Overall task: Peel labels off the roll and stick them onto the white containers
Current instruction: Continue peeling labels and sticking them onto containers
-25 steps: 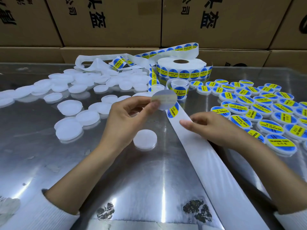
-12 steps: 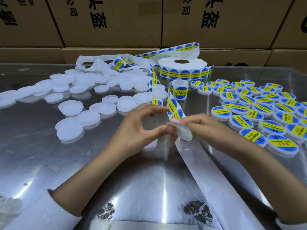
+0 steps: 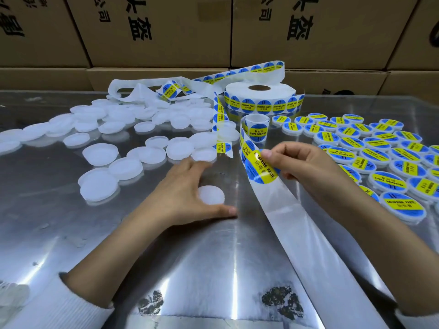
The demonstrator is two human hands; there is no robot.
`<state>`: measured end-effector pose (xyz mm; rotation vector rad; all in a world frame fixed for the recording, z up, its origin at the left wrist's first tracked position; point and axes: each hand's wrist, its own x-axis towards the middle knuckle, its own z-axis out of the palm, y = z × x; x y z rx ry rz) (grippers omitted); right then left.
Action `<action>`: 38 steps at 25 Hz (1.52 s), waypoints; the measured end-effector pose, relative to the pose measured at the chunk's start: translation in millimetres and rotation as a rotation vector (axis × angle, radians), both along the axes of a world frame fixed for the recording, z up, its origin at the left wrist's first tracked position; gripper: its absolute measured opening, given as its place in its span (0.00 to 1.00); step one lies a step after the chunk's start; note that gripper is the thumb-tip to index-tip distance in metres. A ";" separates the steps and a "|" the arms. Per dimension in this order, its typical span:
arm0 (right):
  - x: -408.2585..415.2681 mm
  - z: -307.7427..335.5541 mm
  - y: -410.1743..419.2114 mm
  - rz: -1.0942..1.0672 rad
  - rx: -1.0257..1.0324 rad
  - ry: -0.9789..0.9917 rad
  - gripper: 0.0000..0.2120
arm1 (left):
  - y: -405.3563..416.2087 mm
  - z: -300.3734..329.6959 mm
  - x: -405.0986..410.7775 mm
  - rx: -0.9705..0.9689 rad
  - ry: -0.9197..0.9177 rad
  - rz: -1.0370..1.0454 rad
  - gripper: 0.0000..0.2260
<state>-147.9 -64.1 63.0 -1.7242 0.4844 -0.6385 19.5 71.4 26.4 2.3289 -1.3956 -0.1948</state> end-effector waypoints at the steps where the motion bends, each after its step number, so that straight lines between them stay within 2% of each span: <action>1: 0.2 0.7 0.4 -0.023 0.003 -0.017 0.10 | 2.0 -1.4 2.5 0.089 -0.024 0.061 0.50; 3: 0.6 0.8 0.9 -0.042 -0.007 -0.029 0.09 | 2.7 -1.2 6.6 0.131 -0.025 0.158 0.44; 5: 1.9 0.1 1.3 -0.049 -0.015 -0.018 0.09 | 1.5 -0.4 9.9 0.073 -0.011 0.171 0.37; 10: 0.8 -1.1 2.1 -0.046 0.026 0.009 0.06 | -3.7 -4.5 1.8 -0.254 0.009 -0.013 0.23; 14: 5.7 -7.9 6.1 -0.027 0.077 0.010 0.07 | -9.0 -1.7 -12.0 -0.538 0.004 -0.208 0.31; 17: 9.5 -10.8 9.2 0.004 0.144 0.012 0.10 | -9.0 1.5 -17.3 -0.627 -0.022 -0.242 0.36; 25: 9.9 -12.8 10.6 0.017 0.142 0.040 0.11 | -8.8 4.8 -24.7 -0.638 -0.045 -0.333 0.40; 38: 10.6 -13.0 11.0 0.012 0.146 0.020 0.09 | -6.0 7.4 -29.2 -0.712 -0.007 -0.313 0.40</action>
